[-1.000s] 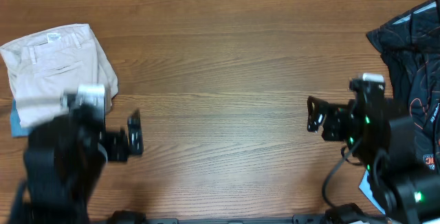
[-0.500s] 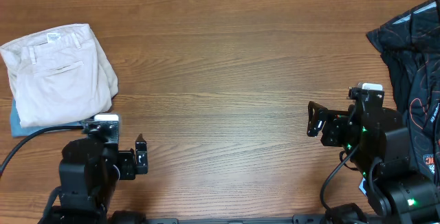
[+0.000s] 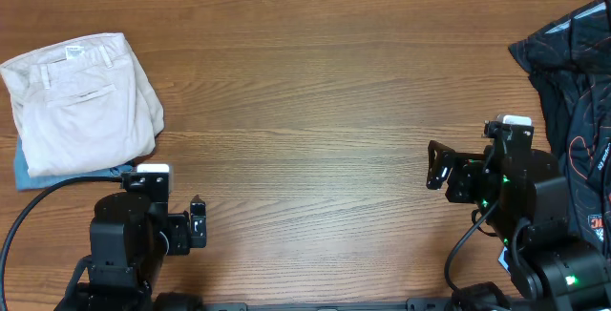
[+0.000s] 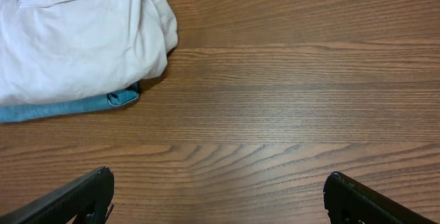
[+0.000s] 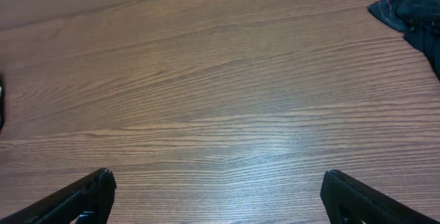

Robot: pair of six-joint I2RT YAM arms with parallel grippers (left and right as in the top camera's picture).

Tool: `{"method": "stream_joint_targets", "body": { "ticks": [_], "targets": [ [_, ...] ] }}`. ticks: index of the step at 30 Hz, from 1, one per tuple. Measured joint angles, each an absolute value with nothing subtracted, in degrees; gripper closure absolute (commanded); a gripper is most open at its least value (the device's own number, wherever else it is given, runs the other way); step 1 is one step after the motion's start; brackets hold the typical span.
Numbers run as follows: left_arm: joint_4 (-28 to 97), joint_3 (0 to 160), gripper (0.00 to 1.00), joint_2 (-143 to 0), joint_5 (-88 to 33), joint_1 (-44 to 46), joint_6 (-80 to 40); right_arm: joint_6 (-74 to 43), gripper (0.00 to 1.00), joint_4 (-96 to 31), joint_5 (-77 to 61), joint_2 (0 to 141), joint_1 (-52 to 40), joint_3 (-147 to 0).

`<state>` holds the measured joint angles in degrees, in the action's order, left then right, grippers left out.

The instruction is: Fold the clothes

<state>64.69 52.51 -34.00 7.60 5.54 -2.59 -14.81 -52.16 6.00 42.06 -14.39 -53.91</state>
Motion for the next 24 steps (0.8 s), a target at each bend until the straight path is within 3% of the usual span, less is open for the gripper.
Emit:
{"method": "stream_joint_targets", "body": {
  "ticks": [11, 24],
  "targets": [
    [64.71, 52.49, 0.0, -34.0, 7.6, 5.54, -2.59, -14.15, 0.0, -51.7, 6.85, 32.49, -12.12, -50.78],
    [64.69, 52.38, 0.0, -34.04, 7.81, 5.54, -2.59, -13.47, 0.0, -33.61, 6.39, 4.34, -9.13, -25.54]
  ]
}}
